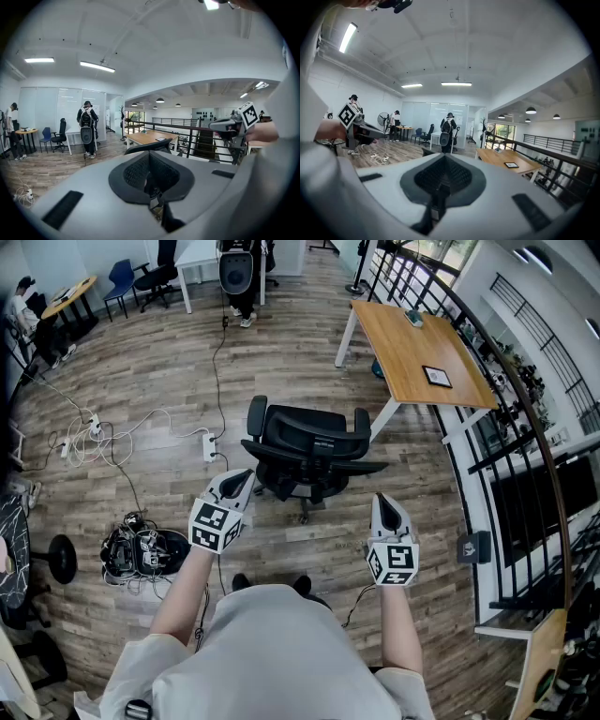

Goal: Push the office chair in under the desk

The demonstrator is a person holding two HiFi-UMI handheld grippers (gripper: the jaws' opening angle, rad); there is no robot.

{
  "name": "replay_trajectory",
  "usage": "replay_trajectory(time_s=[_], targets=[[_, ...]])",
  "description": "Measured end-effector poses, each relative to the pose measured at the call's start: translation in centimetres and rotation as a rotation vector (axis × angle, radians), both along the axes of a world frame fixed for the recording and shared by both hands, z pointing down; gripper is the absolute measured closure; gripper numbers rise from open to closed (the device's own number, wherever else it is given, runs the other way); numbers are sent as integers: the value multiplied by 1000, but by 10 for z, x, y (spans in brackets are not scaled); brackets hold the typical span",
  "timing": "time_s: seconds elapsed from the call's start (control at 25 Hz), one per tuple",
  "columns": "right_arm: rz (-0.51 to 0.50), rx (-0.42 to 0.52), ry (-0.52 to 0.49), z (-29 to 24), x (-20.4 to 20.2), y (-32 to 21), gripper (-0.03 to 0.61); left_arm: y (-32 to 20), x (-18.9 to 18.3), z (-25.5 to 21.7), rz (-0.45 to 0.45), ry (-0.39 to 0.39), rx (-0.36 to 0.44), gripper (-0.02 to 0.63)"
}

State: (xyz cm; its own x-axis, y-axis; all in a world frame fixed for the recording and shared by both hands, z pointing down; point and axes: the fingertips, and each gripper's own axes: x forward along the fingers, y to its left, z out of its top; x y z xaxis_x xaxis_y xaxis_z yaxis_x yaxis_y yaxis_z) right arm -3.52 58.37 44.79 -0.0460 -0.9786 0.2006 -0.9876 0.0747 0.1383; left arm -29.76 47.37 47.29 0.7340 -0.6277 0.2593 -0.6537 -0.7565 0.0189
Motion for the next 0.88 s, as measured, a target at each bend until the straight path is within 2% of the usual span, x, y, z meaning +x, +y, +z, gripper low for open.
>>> replay_trajectory(time_s=[0.6, 0.88], targets=[[-26, 6, -10, -1, 6, 3, 577, 6, 8, 3, -17, -2, -11, 618], [-6, 1, -3, 4, 27, 4, 572, 9, 16, 5, -43, 4, -17, 610]])
